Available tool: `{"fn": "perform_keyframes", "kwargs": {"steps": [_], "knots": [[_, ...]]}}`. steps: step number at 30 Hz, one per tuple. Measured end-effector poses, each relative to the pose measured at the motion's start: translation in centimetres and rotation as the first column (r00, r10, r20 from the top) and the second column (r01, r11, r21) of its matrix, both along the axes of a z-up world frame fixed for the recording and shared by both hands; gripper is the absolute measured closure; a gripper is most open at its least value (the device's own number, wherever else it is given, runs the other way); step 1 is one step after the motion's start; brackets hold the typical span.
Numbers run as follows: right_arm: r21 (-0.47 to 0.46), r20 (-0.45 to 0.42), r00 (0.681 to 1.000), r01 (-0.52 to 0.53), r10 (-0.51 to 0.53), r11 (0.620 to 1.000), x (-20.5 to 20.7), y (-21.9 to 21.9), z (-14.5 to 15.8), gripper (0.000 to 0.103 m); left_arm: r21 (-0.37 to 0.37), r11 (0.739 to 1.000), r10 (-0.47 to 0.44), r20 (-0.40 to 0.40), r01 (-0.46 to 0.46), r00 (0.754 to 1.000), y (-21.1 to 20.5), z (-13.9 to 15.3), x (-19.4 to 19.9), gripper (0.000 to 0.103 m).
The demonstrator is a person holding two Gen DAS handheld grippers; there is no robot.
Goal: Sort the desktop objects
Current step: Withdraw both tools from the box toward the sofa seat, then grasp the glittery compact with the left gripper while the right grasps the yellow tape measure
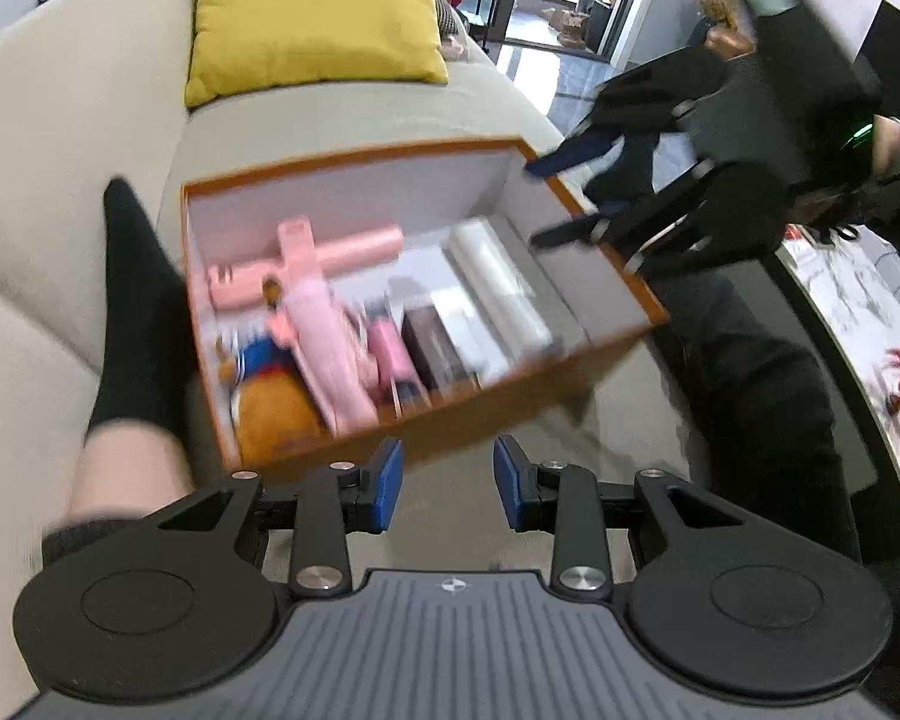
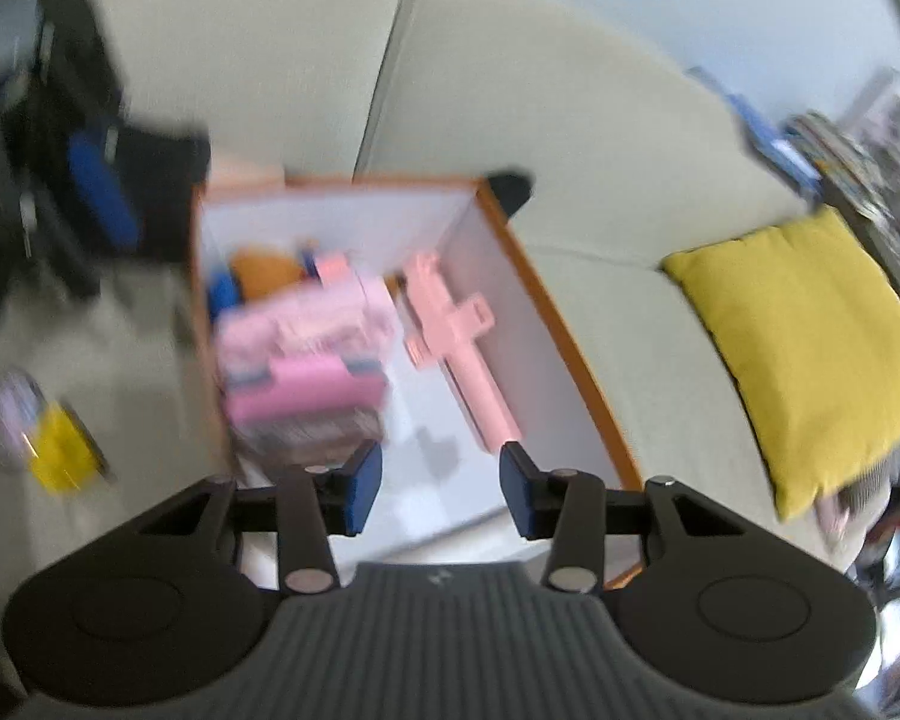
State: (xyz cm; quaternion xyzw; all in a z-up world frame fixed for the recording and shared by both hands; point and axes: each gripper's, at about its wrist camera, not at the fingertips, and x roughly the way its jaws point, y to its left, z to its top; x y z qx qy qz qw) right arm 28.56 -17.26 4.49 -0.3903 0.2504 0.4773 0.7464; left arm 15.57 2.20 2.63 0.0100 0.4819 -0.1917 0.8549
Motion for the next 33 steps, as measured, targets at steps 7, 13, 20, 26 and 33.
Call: {"fn": "perform_keyframes", "kwargs": {"steps": [7,13,20,26,33], "knots": [[0.191,-0.25,0.953,0.22,-0.169,0.957,-7.6,-1.2,-4.0,0.056,0.053,0.998,0.02,-0.115,-0.014,0.993,-0.6,-4.2,-5.9,0.051],[0.202,-0.548,0.784,0.461,-0.291,0.864,-11.4,-1.4,-11.9,0.056,0.078,0.99,0.127,-0.19,-0.114,0.974,-0.6,-9.2,-8.7,0.046],[0.211,-0.691,0.641,0.622,-0.335,0.754,-12.6,-0.6,-16.4,0.056,0.106,0.962,0.269,-0.202,-0.252,0.942,-0.4,-11.8,-9.4,0.038],[0.179,-0.734,0.581,0.665,-0.351,0.725,-12.1,0.6,-18.3,0.056,0.201,0.952,0.271,-0.214,-0.229,0.939,-1.9,-13.8,-9.3,0.025],[0.155,-0.782,0.528,0.679,-0.332,0.717,-11.4,0.9,-19.4,0.056,0.166,0.966,0.235,-0.249,-0.197,0.94,-2.0,-15.2,-8.9,0.012]]}}
